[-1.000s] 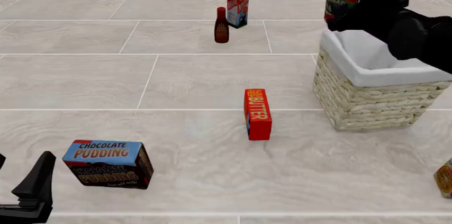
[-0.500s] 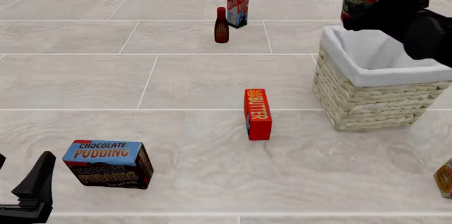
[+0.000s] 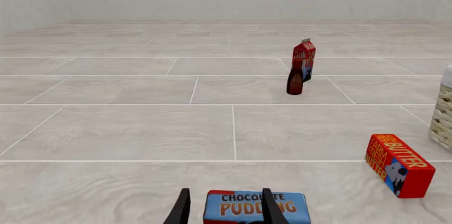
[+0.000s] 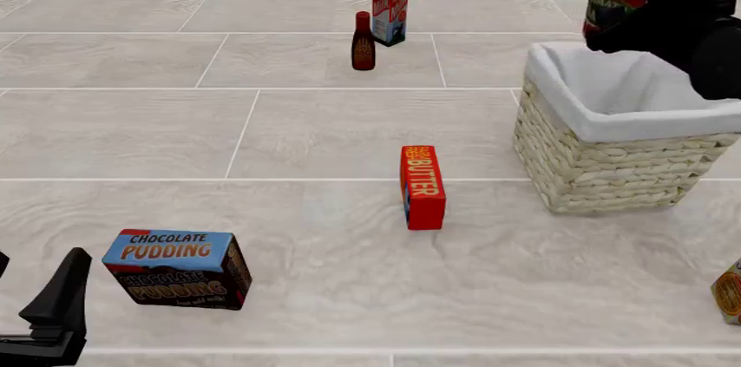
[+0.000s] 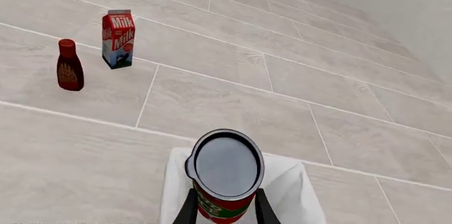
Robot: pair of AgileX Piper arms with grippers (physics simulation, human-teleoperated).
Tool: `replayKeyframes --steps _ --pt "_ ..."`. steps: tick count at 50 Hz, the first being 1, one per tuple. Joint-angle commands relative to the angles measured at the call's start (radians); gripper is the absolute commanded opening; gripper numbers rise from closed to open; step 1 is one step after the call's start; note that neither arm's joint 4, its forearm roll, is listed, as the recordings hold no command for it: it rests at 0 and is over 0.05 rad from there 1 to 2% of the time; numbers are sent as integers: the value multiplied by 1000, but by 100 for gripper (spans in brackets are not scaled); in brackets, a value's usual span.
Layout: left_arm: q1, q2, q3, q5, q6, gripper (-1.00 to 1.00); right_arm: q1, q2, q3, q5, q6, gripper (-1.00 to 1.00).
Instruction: Pick the tomato sauce and place it in the basket.
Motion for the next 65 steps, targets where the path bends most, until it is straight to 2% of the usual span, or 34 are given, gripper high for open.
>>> replayKeyframes --steps 1,26,65 --pt "0 0 0 0 0 100 -19 -17 15 2 20 -100" --pt "0 0 0 0 0 100 -57 -13 94 -50 44 -100" --pt "0 0 0 0 0 100 -76 81 58 -78 48 -100"
